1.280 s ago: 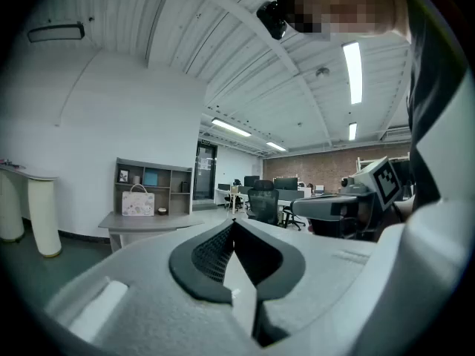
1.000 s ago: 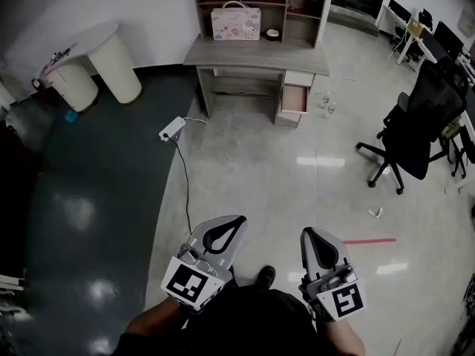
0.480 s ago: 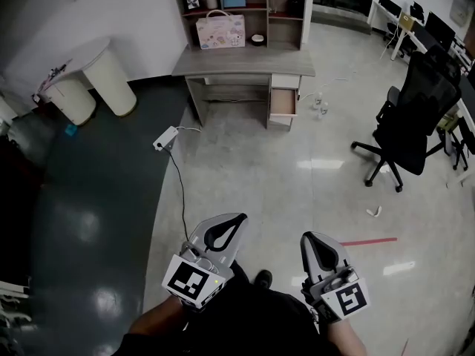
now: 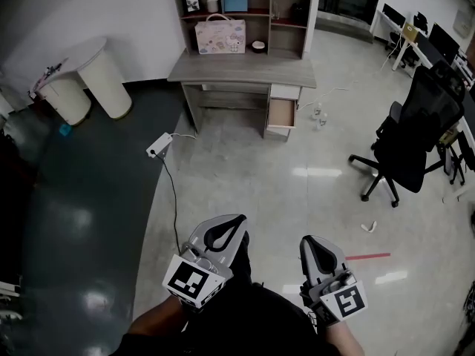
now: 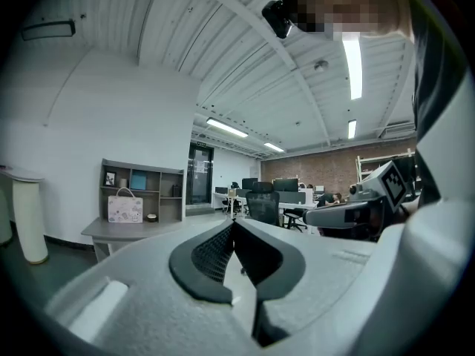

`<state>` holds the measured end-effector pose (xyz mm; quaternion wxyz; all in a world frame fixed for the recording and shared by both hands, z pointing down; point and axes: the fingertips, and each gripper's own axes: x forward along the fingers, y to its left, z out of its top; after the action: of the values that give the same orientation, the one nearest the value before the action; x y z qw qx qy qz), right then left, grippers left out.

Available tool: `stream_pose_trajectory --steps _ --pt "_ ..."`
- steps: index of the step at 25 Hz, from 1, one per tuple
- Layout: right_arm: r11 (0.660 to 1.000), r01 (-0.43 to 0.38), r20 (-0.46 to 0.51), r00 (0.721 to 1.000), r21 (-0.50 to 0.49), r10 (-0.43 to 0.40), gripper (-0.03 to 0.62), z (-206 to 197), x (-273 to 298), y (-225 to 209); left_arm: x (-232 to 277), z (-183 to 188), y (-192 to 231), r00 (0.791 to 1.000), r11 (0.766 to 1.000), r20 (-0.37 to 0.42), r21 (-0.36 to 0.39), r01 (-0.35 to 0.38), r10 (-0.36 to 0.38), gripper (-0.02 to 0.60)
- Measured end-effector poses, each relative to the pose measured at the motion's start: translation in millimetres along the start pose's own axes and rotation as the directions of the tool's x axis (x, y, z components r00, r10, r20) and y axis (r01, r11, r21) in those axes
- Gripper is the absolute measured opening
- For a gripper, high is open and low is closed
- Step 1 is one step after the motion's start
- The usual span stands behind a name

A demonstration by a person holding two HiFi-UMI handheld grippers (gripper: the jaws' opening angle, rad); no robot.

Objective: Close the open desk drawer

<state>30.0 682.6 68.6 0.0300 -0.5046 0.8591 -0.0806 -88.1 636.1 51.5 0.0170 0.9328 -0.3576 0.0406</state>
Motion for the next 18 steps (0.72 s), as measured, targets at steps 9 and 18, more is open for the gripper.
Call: stream_pose_trajectory --steps 9,18 --pt "1.000 -0.008 -0.029 1.000 0.003 0.008 0.012 15 134 -65 87 9 111 1.000 1.000 0.006 -0.014 -0.007 0.007 0.008" --pt "0.999 -0.009 -0.016 1.000 0.039 0.009 0.012 36 270 -111 170 23 225 1.000 1.000 0.002 -0.013 0.022 -0.022 0.008"
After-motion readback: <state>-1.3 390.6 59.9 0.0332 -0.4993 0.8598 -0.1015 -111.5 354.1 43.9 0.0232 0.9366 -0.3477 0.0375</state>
